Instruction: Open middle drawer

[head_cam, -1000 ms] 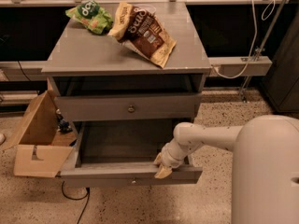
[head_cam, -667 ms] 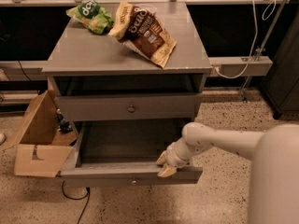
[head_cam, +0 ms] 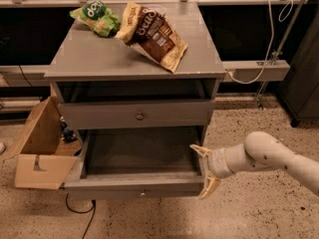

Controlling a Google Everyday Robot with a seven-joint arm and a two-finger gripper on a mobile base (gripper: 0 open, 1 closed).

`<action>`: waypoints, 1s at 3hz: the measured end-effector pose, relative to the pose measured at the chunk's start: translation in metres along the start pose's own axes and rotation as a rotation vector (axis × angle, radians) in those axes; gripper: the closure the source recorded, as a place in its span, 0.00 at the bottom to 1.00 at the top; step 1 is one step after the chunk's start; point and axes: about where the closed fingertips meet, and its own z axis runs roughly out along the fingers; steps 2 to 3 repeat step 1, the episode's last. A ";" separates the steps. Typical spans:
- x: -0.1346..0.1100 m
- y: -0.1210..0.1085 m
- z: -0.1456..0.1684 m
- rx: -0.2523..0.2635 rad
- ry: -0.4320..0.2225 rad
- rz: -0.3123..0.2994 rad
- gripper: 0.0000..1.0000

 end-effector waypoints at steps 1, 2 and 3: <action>-0.008 0.002 -0.054 0.080 0.011 -0.034 0.00; -0.008 0.002 -0.054 0.080 0.011 -0.034 0.00; -0.008 0.002 -0.054 0.080 0.011 -0.034 0.00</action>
Offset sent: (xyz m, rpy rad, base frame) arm 0.0000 0.0000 0.0000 0.0000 0.0000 0.0000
